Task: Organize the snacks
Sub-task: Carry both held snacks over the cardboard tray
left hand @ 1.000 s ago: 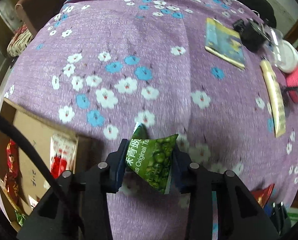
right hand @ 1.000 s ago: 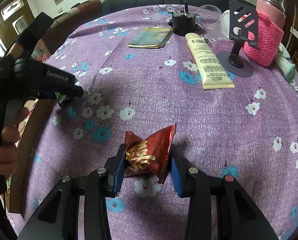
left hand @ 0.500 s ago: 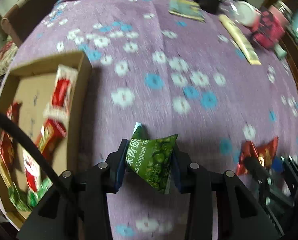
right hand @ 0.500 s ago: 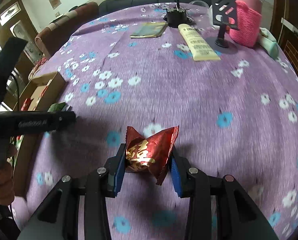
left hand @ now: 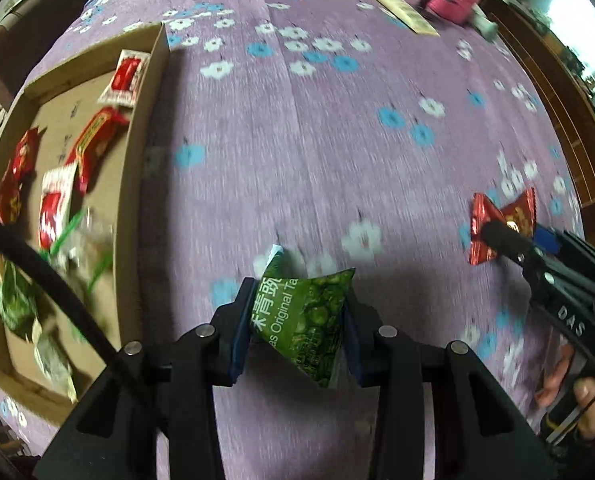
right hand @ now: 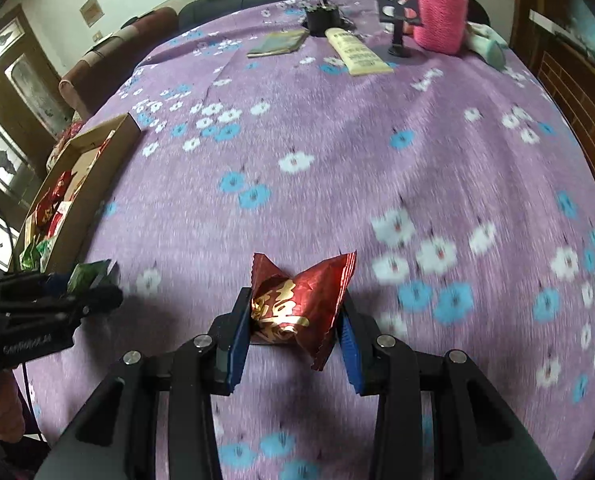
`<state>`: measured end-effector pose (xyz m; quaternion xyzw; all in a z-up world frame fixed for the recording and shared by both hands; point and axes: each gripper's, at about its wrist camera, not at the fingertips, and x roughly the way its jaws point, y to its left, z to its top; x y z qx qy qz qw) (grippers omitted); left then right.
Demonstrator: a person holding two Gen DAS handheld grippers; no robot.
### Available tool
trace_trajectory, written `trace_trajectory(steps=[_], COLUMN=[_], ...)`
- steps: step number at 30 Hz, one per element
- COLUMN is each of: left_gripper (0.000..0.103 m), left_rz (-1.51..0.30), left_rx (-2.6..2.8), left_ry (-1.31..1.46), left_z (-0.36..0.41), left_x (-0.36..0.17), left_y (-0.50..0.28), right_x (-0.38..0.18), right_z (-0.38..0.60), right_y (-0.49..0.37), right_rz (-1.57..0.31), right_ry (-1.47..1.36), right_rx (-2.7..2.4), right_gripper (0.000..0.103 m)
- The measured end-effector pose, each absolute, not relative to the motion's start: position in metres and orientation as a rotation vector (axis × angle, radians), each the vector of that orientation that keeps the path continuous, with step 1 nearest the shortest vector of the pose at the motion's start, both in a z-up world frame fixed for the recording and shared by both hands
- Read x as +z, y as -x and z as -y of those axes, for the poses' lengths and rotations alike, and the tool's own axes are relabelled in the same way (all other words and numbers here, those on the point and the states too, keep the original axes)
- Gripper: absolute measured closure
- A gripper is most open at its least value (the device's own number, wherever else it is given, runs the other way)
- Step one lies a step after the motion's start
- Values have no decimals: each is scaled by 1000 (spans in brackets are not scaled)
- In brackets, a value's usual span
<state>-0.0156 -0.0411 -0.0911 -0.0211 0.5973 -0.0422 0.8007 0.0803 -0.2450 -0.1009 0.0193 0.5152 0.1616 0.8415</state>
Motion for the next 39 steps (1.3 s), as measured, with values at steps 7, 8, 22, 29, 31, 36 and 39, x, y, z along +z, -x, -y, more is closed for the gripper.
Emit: trace_trajectory(steps=[7, 8, 22, 29, 31, 36, 39], left_gripper=[62, 62, 62, 62, 62, 62, 62], left_rz=[-1260, -1254, -1229, -1197, -1177, -1134, -1128], left_rx=[-133, -141, -230, -261, -252, -198, -143], left_ry=[5, -2, -16, 16, 28, 84, 126], left_z=[37, 37, 33, 20, 10, -27, -57], left_x=[-94, -93, -87, -70, -62, -44, -39], left_y=[47, 50, 55, 62, 64, 61, 50], right_x=[-97, -96, -85, -59, -50, -31, -24], right_z=[240, 238, 196, 170, 158, 117, 84], right_y=[-52, -49, -6, 0, -1, -8, -21], right_rz=[-1083, -1080, -1062, -1014, -992, -937, -910], right_ry=[-31, -32, 11, 39, 43, 65, 82], right_rx=[313, 312, 344, 388, 413, 512, 587], right_gripper=[63, 63, 64, 64, 64, 64, 64])
